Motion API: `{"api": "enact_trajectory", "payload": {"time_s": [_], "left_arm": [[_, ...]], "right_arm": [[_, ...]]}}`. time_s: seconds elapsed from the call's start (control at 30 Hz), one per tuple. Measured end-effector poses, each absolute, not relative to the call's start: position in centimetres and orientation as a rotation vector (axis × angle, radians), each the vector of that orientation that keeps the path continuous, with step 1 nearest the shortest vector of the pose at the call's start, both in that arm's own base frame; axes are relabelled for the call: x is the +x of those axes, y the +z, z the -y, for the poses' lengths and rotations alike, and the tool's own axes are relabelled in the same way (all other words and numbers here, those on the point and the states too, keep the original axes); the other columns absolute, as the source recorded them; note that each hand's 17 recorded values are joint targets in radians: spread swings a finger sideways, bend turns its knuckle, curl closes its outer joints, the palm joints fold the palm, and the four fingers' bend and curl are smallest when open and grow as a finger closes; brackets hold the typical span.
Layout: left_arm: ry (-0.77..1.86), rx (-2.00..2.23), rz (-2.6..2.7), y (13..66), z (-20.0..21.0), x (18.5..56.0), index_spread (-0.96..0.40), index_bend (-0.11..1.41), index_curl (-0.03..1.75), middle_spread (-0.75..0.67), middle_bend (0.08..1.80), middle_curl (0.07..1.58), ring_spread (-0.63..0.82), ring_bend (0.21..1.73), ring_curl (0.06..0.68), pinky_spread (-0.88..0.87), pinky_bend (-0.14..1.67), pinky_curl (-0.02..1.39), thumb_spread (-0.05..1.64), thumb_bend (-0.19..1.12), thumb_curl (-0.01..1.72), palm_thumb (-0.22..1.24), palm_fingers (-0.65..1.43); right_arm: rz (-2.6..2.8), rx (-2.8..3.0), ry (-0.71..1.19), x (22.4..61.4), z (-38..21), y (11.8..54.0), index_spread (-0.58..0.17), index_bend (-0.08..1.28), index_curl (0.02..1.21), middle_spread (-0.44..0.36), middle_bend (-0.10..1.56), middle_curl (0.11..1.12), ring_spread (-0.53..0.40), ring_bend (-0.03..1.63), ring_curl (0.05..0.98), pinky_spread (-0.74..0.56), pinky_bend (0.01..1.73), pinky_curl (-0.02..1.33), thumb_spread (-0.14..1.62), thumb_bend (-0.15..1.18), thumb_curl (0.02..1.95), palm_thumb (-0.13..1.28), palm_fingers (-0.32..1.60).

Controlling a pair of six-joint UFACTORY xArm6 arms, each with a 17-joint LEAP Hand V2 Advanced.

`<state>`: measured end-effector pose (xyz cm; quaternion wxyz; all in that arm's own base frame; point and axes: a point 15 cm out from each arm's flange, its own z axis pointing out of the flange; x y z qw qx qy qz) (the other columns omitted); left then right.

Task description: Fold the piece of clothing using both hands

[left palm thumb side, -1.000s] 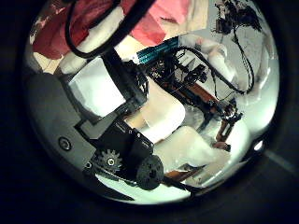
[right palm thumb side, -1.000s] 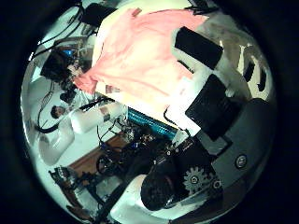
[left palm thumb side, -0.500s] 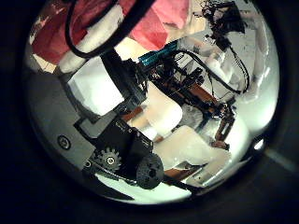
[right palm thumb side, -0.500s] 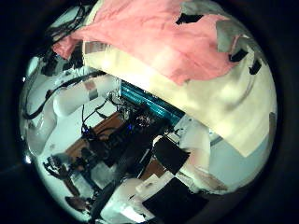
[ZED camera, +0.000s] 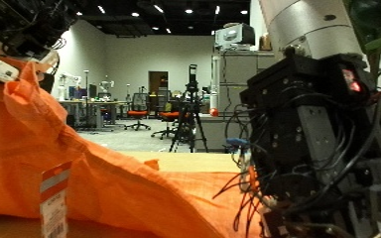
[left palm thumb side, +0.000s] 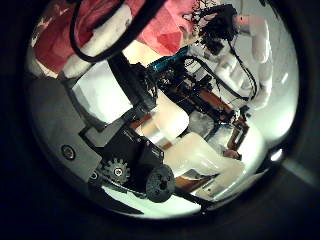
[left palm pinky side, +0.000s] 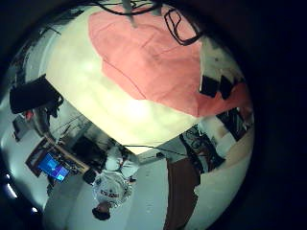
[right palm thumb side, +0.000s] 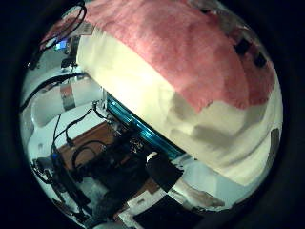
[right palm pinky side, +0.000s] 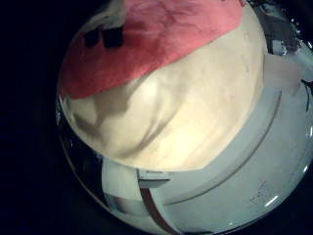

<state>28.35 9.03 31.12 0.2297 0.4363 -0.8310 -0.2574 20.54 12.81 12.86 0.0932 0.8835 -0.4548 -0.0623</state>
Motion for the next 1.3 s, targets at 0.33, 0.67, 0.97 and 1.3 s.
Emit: {"api": "enact_trajectory", "payload": {"time_s": [0.33,0.67,0.97,1.3], "left_arm": [[-0.714,1.200,2.281,31.2,-9.1,28.7,-0.74,0.19,1.03,-0.51,1.10,0.61,-0.55,0.98,0.484,-0.78,0.77,0.58,1.23,-0.01,0.28,0.64,1.12],[-0.713,1.192,2.271,31.4,-8.8,28.3,-0.74,0.19,1.03,-0.51,1.09,0.61,-0.55,0.98,0.486,-0.78,0.77,0.59,1.23,-0.01,0.28,0.64,1.12],[-0.711,1.158,2.239,32.2,-8.1,27.0,-0.74,0.19,1.03,-0.51,1.09,0.61,-0.55,0.98,0.489,-0.78,0.76,0.58,1.23,-0.01,0.28,0.64,1.12],[-0.692,1.128,2.219,34.9,-7.1,26.4,-0.74,0.19,1.03,-0.51,1.09,0.62,-0.55,0.98,0.491,-0.78,0.75,0.59,1.27,-0.01,0.27,0.63,1.12]], "right_arm": [[1.430,2.735,-0.063,22.0,-14.6,14.1,-0.336,0.41,0.65,-0.197,0.86,0.80,-0.308,1.21,0.657,-0.35,1.02,0.68,0.98,0.00,0.40,0.72,0.65],[1.552,2.731,-0.019,23.5,-13.1,16.5,-0.392,0.87,0.91,-0.221,1.10,0.92,-0.276,1.24,0.729,-0.34,1.13,0.83,1.01,0.05,0.51,0.99,1.13],[1.524,2.744,-0.024,22.7,-11.8,19.7,-0.334,0.97,0.94,-0.184,1.19,0.90,-0.248,1.28,0.757,-0.30,1.18,0.89,1.14,0.06,0.57,1.07,1.15],[1.635,2.751,0.050,27.1,-10.3,29.1,-0.300,1.01,0.94,-0.163,1.25,0.88,-0.240,1.30,0.783,-0.27,1.19,0.94,1.18,0.03,0.61,1.09,1.11]]}}
